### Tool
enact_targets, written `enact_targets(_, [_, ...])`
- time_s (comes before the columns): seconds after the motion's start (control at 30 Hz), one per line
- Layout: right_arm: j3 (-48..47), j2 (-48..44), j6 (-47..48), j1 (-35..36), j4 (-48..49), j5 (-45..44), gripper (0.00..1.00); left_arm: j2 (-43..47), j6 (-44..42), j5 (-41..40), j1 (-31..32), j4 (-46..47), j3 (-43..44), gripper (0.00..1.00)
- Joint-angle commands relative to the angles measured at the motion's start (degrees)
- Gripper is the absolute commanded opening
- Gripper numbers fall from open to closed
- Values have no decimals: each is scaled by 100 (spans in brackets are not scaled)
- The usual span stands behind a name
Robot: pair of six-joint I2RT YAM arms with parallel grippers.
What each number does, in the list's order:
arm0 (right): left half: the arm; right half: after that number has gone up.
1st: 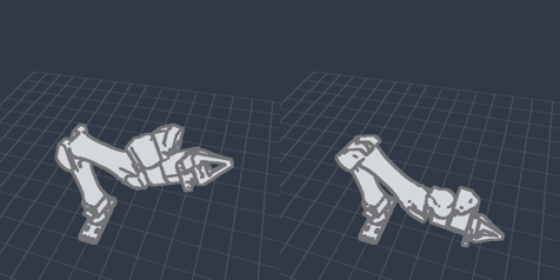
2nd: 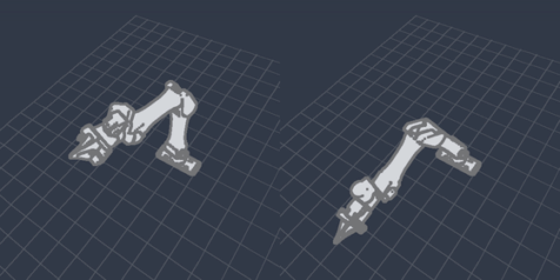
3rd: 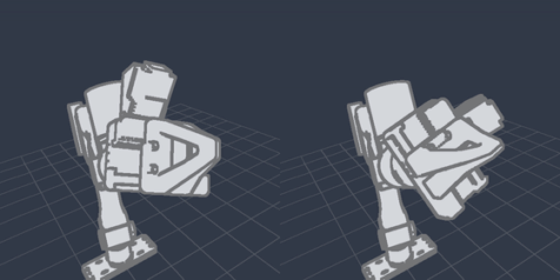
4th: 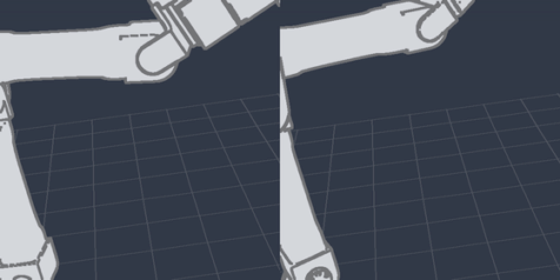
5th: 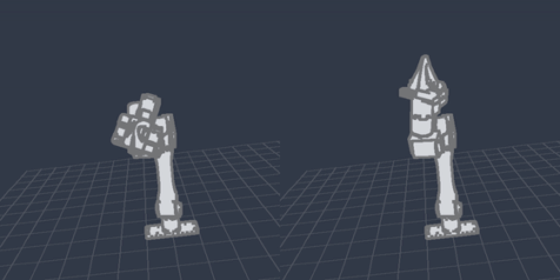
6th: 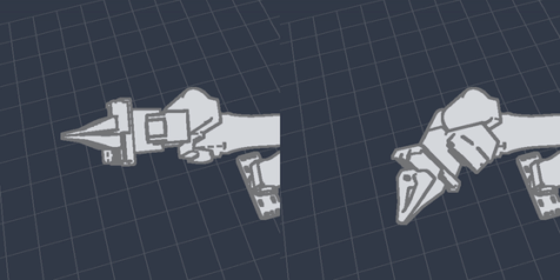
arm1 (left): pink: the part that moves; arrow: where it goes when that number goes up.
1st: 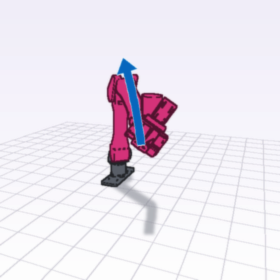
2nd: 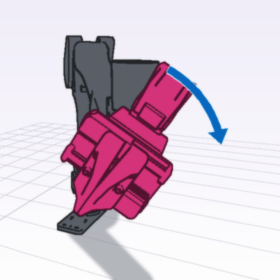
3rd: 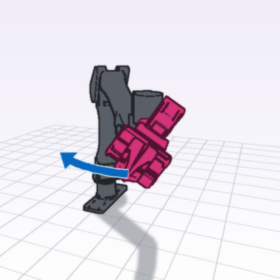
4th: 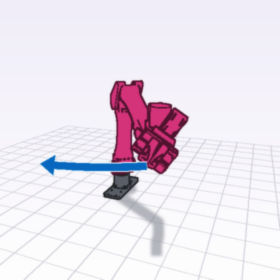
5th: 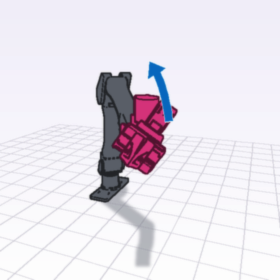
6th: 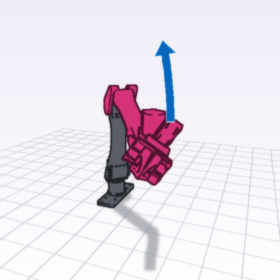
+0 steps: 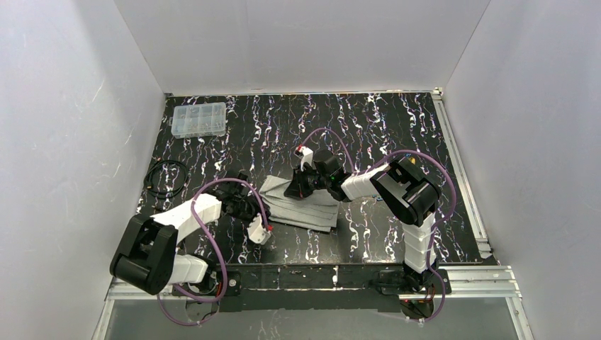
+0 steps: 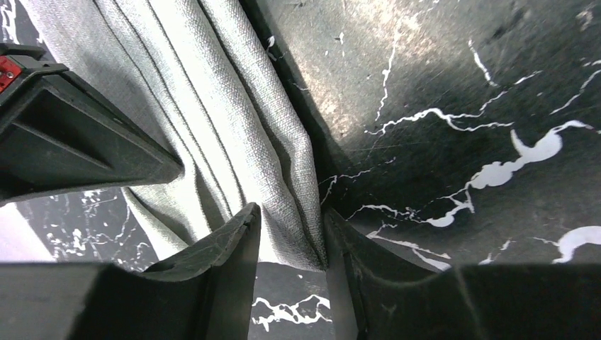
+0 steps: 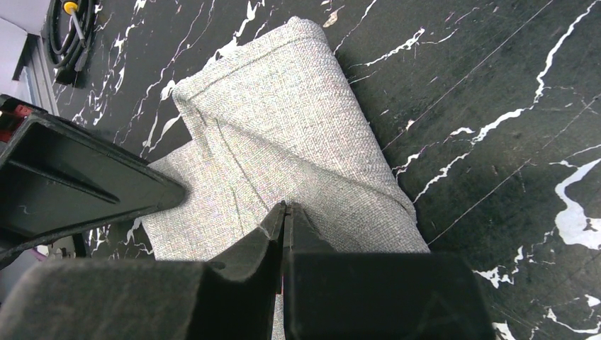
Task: Fold the napkin into a case and place the utensils inside
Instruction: Stuff the top corner of the smaller-rectangle-folded napkin at the center of the board.
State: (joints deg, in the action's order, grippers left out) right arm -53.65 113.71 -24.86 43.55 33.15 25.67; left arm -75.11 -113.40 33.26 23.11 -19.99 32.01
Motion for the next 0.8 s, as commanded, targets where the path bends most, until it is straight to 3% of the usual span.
enact_targets(0.0, [153, -53, 114, 64, -306, 83, 11, -135, -579, 19, -105, 228, -233, 36])
enact_targets(0.2, [162, -60, 107, 66, -316, 132, 11, -248, -1075, 107, -180, 168, -303, 25])
enact_targets(0.4, [209, -62, 115, 75, -271, 171, 11, -258, -556, 285, -184, 548, -202, 0])
enact_targets(0.63, [296, -165, 144, 83, -8, 196, 15, -418, 412, 294, -152, 113, 401, 0])
enact_targets(0.77, [787, -504, 152, 92, 1046, 196, 30, -757, 1023, 254, -10, -768, 1102, 0])
